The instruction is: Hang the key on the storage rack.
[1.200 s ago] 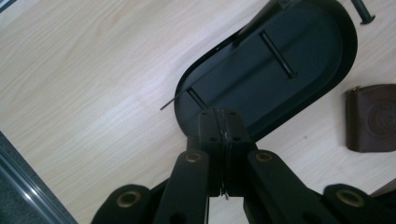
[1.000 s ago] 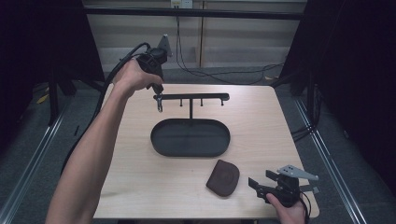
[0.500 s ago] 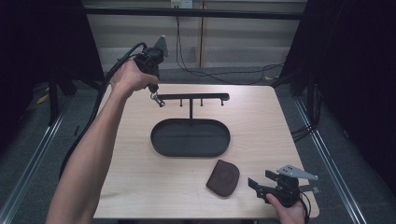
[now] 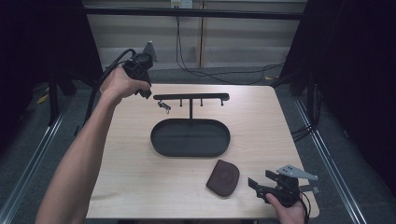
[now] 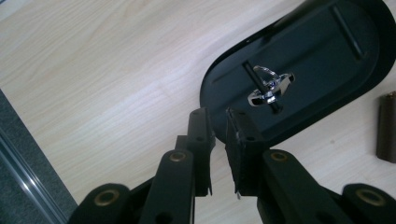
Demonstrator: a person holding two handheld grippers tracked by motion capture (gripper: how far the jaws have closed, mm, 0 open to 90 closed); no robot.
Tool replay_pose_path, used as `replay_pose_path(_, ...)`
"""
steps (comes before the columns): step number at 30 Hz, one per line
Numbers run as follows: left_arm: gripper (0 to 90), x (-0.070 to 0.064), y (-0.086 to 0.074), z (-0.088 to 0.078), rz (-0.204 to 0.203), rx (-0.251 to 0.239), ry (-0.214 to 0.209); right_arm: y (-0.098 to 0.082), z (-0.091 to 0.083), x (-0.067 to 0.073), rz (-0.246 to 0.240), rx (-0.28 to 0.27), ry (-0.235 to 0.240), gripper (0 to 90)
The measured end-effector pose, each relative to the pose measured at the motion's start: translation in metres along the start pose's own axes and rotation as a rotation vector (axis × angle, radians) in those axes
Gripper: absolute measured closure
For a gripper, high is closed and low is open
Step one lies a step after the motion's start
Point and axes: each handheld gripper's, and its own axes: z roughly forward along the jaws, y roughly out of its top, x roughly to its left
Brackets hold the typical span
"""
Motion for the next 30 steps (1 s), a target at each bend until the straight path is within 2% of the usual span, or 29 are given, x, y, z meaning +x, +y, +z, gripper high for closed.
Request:
replay_pose_path(9, 73.2, 0.007, -0.026, 0.002, -0.005, -0.021, -0.035, 0.0, 0.0, 0.0, -0.001, 0.003, -0.001, 18.5)
replay_pose_path(11, 69.1, 0.01, -0.033, 0.0, -0.009, -0.04, -0.077, 0.0, 0.0, 0.0, -0.001, 0.003, -0.002, 18.5)
replay_pose_path(13, 68.2, 0.01, -0.039, -0.001, -0.002, -0.037, -0.066, 0.0, 0.001, 0.0, 0.0, 0.004, -0.004, 18.5)
replay_pose_path(20, 60.8, 0.009, -0.06, 0.004, 0.017, -0.064, -0.093, 0.0, 0.001, 0.0, 0.0, 0.003, -0.008, 18.5)
replay_pose_path(22, 58.0, 0.013, -0.068, 0.007, 0.021, -0.088, -0.138, 0.0, 0.001, 0.0, 0.001, 0.003, -0.008, 18.5)
replay_pose_path(24, 56.8, 0.014, -0.076, 0.013, 0.028, -0.09, -0.134, 0.0, 0.001, 0.0, 0.0, 0.004, -0.01, 18.5)
replay_pose_path(26, 54.5, 0.015, -0.083, 0.018, 0.042, -0.103, -0.15, 0.0, 0.001, 0.0, 0.001, 0.003, -0.009, 18.5)
replay_pose_path(30, 49.7, 0.017, -0.098, 0.027, 0.056, -0.123, -0.139, 0.0, 0.002, 0.0, 0.001, 0.006, -0.01, 18.5)
